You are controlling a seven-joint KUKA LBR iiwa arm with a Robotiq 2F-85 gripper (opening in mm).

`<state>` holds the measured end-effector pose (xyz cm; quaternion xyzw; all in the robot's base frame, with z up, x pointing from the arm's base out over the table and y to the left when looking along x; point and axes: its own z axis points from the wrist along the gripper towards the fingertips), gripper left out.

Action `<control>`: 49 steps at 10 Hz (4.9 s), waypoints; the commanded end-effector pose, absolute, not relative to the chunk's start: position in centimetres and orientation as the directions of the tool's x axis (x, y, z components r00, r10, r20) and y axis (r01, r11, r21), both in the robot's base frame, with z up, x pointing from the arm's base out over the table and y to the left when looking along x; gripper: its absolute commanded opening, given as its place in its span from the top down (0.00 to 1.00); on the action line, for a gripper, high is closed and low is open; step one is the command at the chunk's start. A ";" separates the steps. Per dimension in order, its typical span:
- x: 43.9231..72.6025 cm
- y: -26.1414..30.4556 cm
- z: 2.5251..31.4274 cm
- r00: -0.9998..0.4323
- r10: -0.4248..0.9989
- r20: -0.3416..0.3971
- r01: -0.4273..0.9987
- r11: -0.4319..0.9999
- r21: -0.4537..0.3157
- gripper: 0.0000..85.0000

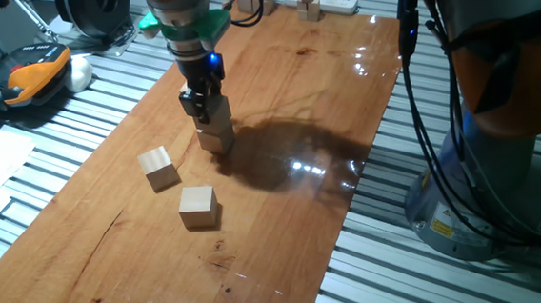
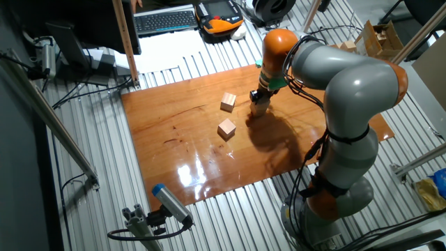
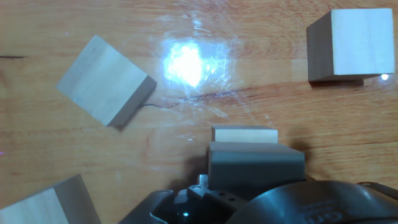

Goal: Stack the blocks in a vertical line of five

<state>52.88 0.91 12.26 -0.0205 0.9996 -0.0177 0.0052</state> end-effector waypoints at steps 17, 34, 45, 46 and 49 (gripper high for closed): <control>53.9 0.4 11.5 -0.998 -0.065 -0.007 -0.065 0.997 -0.045 0.60; 53.6 0.5 11.1 -0.999 -0.044 -0.008 -0.043 0.998 -0.046 0.60; 53.7 0.3 11.0 -0.999 -0.034 -0.011 -0.034 0.998 -0.046 0.60; 53.7 0.3 11.0 -0.999 -0.034 -0.011 -0.034 0.998 -0.045 0.60; 53.7 0.3 11.0 -0.999 -0.036 -0.011 -0.035 0.998 -0.046 0.80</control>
